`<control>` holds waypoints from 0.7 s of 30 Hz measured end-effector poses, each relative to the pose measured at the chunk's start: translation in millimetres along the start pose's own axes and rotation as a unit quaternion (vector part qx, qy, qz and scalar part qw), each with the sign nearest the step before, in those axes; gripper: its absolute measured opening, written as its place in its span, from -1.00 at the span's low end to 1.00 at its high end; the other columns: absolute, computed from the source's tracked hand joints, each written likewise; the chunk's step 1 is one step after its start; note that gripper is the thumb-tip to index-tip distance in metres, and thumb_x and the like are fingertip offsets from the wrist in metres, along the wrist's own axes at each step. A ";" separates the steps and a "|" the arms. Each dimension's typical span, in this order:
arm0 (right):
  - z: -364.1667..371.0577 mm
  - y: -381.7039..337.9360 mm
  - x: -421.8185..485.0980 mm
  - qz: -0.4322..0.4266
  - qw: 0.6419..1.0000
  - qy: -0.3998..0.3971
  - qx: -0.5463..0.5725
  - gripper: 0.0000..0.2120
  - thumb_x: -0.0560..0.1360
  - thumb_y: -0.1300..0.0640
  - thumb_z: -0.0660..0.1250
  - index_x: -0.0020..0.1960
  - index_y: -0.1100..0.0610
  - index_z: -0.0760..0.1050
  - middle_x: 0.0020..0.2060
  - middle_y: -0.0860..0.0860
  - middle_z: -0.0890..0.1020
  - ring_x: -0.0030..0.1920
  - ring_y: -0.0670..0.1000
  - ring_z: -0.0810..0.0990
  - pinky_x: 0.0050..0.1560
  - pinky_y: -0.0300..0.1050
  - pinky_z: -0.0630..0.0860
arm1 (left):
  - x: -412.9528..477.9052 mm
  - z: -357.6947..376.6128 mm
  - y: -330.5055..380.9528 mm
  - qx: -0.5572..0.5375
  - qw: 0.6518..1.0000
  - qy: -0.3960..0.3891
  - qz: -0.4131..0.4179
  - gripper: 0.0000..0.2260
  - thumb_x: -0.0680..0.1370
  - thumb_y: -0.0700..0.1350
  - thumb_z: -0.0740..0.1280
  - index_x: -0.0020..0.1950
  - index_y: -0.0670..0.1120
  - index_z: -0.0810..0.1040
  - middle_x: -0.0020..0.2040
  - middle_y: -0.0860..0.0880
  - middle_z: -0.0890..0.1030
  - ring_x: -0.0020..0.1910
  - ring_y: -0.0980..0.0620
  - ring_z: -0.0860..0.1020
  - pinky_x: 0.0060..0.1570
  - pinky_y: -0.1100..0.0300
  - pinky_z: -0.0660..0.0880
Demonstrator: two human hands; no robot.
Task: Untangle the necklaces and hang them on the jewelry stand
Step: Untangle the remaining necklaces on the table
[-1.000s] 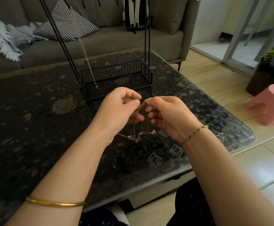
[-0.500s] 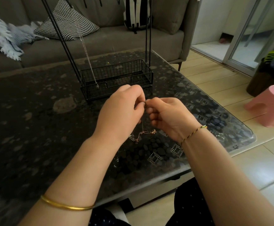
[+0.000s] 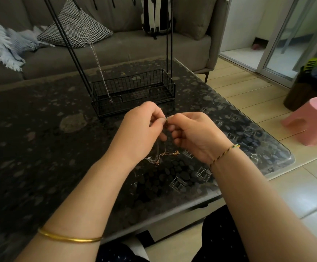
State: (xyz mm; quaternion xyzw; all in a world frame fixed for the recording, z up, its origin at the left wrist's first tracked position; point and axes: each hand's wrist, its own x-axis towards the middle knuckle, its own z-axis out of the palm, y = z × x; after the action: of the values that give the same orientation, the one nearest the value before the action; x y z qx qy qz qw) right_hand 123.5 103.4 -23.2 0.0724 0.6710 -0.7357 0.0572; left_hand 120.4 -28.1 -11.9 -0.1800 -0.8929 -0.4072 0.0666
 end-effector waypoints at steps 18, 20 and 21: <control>-2.6 -1.6 0.3 -0.057 0.993 0.060 -0.080 -0.77 0.52 0.23 0.26 -0.31 0.20 0.48 -0.40 0.02 0.48 -0.42 -0.09 0.42 -0.41 -0.25 0.39 | 2.7 -3.7 -0.5 -0.115 0.988 -0.022 -0.096 -0.81 0.64 -0.24 0.10 -0.14 -0.05 0.37 -0.11 -0.10 0.56 -0.29 0.03 0.63 -0.17 0.05 0.64; -2.2 -1.7 0.1 -0.047 0.995 0.061 -0.064 -0.77 0.53 0.23 0.25 -0.31 0.19 0.47 -0.40 0.02 0.48 -0.42 -0.09 0.42 -0.42 -0.25 0.39 | 3.9 -3.7 -0.3 -0.130 0.984 -0.014 -0.123 -0.84 0.64 -0.25 0.09 -0.11 -0.10 0.38 -0.08 -0.12 0.55 -0.30 0.04 0.63 -0.19 0.10 0.64; -1.6 -1.8 -0.2 -0.043 0.996 0.060 -0.057 -0.77 0.53 0.23 0.24 -0.31 0.19 0.47 -0.40 0.02 0.48 -0.42 -0.09 0.42 -0.42 -0.25 0.38 | 4.7 -3.1 -0.9 -0.136 0.981 -0.011 -0.134 -0.85 0.64 -0.25 0.08 -0.08 -0.13 0.38 -0.06 -0.12 0.55 -0.30 0.03 0.63 -0.20 0.12 0.64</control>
State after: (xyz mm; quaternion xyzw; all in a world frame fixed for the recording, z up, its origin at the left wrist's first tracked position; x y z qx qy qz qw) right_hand 123.4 105.2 -21.5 0.0841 0.7169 -0.6920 -0.0112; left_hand 115.6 -29.7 -9.3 -0.0702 -0.8459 -0.5282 -0.0237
